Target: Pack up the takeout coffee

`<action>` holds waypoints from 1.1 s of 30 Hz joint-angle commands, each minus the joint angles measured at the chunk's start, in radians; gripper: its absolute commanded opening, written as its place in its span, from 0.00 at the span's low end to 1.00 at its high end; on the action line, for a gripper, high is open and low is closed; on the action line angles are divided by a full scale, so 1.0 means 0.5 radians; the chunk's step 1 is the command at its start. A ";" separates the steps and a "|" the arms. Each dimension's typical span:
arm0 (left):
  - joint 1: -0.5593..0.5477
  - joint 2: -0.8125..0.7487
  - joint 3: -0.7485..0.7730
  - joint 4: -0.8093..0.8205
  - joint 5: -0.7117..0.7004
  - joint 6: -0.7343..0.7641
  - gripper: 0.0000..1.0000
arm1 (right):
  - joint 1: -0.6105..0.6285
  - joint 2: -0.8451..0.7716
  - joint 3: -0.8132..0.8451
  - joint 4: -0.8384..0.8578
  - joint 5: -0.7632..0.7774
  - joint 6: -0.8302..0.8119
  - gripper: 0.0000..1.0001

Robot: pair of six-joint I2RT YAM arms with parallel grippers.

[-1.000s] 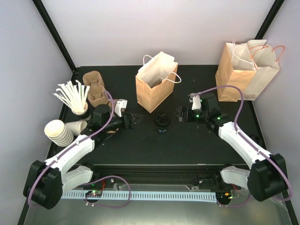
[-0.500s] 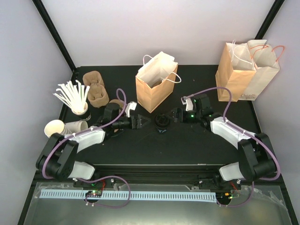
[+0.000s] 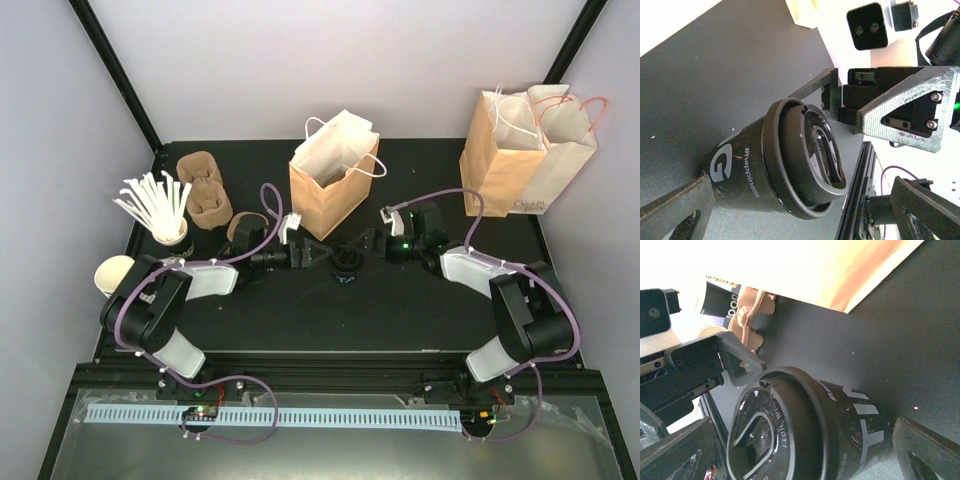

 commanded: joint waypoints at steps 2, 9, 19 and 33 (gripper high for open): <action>-0.017 0.117 0.075 0.281 0.076 -0.088 0.99 | -0.012 0.077 -0.048 0.242 -0.111 0.130 1.00; -0.033 0.267 0.128 0.431 0.124 -0.200 0.99 | -0.012 0.145 -0.013 0.324 -0.193 0.181 1.00; -0.076 0.384 0.184 0.466 0.115 -0.211 0.98 | -0.012 0.318 0.027 0.451 -0.272 0.278 0.97; -0.150 0.541 0.226 0.524 0.178 -0.257 0.98 | -0.009 0.341 -0.027 0.489 -0.365 0.322 0.94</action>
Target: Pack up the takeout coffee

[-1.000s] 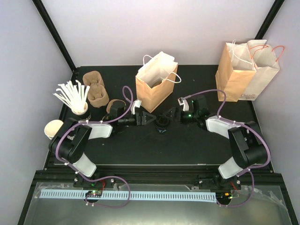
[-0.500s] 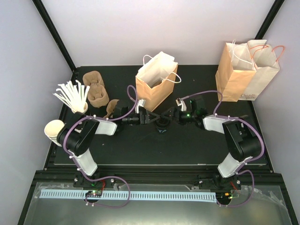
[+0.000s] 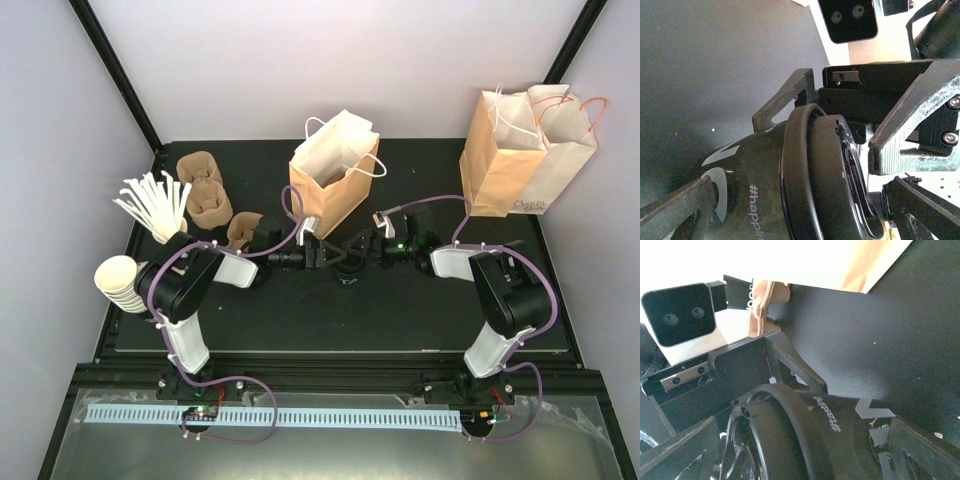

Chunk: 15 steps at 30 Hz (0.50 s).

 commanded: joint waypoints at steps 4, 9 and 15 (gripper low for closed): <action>-0.038 0.039 0.041 0.142 0.070 -0.018 0.98 | -0.009 -0.026 -0.059 0.085 -0.061 0.012 0.94; -0.057 0.031 0.007 0.159 0.083 -0.022 0.97 | -0.004 -0.060 -0.116 0.093 -0.083 0.018 0.94; -0.093 0.007 -0.044 0.157 0.079 -0.032 0.98 | 0.017 -0.116 -0.191 0.052 -0.090 -0.022 0.95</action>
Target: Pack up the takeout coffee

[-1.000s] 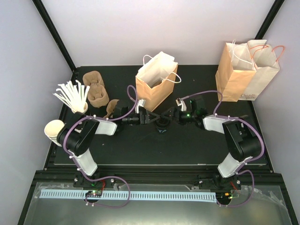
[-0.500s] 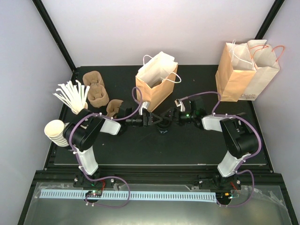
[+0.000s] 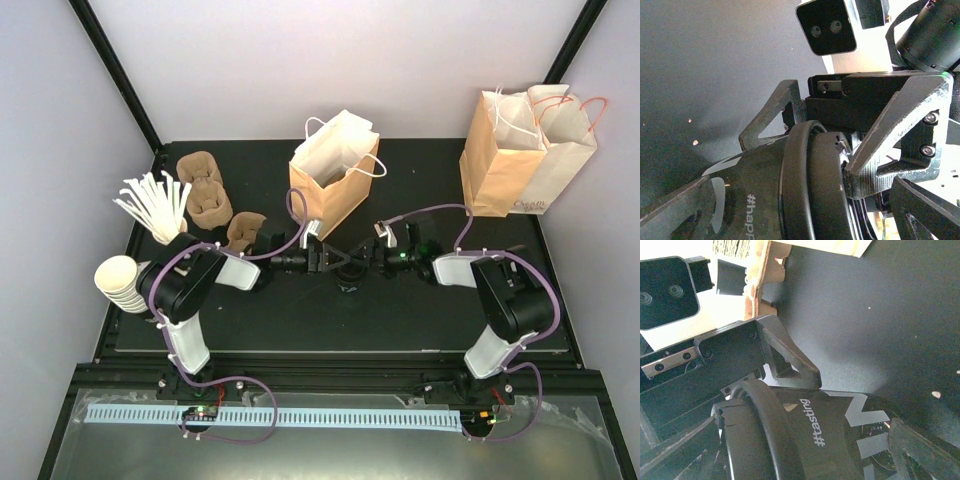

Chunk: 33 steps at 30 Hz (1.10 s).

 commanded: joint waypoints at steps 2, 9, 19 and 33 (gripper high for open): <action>-0.045 -0.016 -0.056 0.099 0.033 -0.009 0.98 | 0.018 -0.082 -0.071 0.020 -0.055 -0.028 0.95; -0.101 -0.072 -0.139 0.131 0.013 -0.045 0.98 | 0.048 -0.161 -0.127 -0.014 -0.061 -0.042 0.95; -0.143 -0.172 -0.234 0.122 -0.065 -0.065 0.99 | 0.058 -0.245 -0.102 -0.290 0.001 -0.231 0.99; -0.110 -0.655 -0.106 -0.798 -0.476 0.376 0.99 | 0.052 -0.478 0.231 -0.998 0.520 -0.605 1.00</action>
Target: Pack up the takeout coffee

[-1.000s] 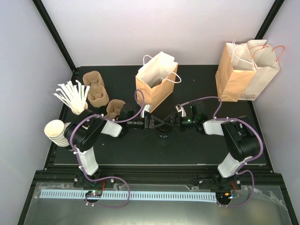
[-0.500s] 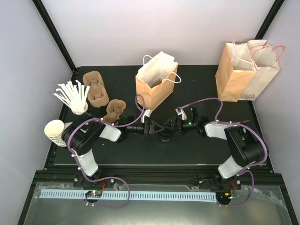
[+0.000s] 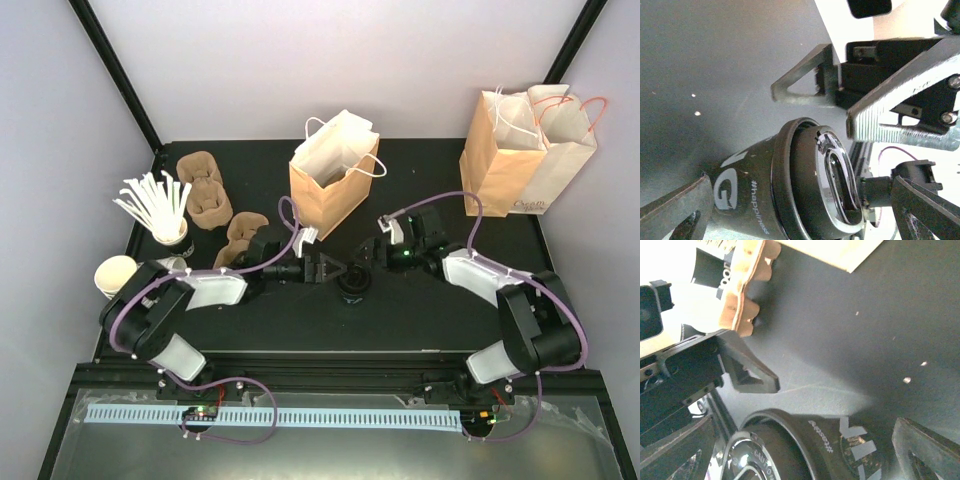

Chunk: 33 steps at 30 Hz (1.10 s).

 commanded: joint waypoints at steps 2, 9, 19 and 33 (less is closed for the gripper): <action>0.024 -0.258 0.143 -0.577 -0.283 0.304 0.99 | 0.007 -0.145 0.188 -0.436 0.398 -0.225 1.00; 0.042 -0.560 0.180 -0.967 -0.505 0.469 0.99 | 0.011 -0.289 0.309 -0.717 0.731 -0.277 1.00; 0.059 -0.904 0.185 -1.269 -0.592 0.575 0.99 | 0.050 -0.458 0.553 -1.074 1.062 -0.241 1.00; 0.059 -1.118 0.031 -1.204 -0.415 0.511 0.99 | 0.048 -0.403 0.820 -1.541 1.385 -0.080 1.00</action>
